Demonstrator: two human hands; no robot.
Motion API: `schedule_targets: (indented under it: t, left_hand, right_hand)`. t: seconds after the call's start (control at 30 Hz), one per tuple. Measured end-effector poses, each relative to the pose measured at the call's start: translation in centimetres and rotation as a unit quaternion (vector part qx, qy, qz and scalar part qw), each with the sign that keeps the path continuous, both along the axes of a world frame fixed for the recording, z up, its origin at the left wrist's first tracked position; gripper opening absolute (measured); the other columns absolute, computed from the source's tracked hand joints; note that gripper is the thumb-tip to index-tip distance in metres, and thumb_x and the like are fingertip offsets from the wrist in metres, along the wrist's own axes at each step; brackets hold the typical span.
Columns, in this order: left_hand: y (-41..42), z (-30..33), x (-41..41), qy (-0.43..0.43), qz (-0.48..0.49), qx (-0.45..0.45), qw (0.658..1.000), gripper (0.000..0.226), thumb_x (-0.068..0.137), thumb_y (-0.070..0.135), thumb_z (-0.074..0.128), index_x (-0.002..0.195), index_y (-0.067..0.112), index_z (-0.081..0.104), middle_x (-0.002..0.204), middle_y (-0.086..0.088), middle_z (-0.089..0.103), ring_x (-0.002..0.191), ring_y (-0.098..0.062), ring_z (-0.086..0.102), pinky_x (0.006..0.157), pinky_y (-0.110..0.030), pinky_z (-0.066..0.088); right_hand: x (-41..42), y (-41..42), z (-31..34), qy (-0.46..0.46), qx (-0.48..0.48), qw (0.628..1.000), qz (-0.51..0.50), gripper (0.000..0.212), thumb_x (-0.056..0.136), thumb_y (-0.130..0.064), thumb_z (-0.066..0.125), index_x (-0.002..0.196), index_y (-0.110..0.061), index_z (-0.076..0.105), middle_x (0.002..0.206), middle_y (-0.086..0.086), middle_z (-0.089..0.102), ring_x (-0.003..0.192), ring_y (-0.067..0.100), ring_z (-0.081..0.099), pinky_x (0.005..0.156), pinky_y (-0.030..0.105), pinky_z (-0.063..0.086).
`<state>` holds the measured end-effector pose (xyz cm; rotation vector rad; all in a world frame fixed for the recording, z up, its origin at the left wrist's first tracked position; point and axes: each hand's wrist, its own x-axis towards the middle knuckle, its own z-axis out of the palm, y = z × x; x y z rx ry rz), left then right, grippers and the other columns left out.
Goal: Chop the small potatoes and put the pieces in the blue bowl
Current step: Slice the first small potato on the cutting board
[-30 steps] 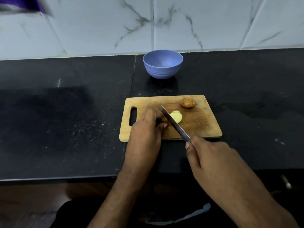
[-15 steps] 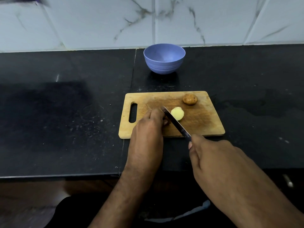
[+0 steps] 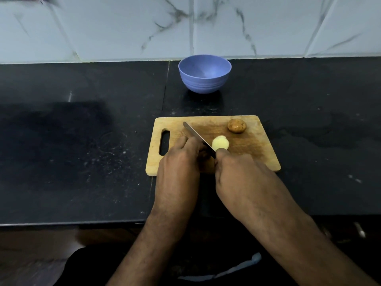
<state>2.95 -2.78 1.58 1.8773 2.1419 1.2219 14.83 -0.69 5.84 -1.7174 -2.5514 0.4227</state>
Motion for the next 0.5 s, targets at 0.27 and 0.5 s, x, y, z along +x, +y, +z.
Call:
schedule_targets:
  t: [0.27, 0.5]
  left_hand:
    - [0.3, -0.5, 0.2, 0.004, -0.013, -0.001, 1.0, 0.015, 0.098, 0.019, 0.055, 0.106, 0.016, 0.066, 0.093, 0.005, 0.057, 0.076, -0.013, 0.054, 0.063, -0.037, 0.05]
    - [0.5, -0.6, 0.1, -0.017, -0.014, 0.001, 1.0, 0.006, 0.097, 0.017, 0.057, 0.099, 0.013, 0.061, 0.096, 0.005, 0.057, 0.08, -0.014, 0.055, 0.066, -0.043, 0.051]
  right_hand:
    - [1.4, -1.5, -0.2, 0.003, -0.012, 1.0, -0.003, 0.008, 0.102, -0.026, 0.038, 0.107, -0.027, 0.045, 0.081, -0.004, 0.055, 0.069, 0.015, 0.057, 0.056, 0.031, 0.042]
    - [0.3, -0.1, -1.1, -0.047, -0.038, 0.998, 0.006, 0.019, 0.098, -0.015, 0.044, 0.116, -0.021, 0.045, 0.073, -0.002, 0.042, 0.059, 0.01, 0.041, 0.046, 0.026, 0.031]
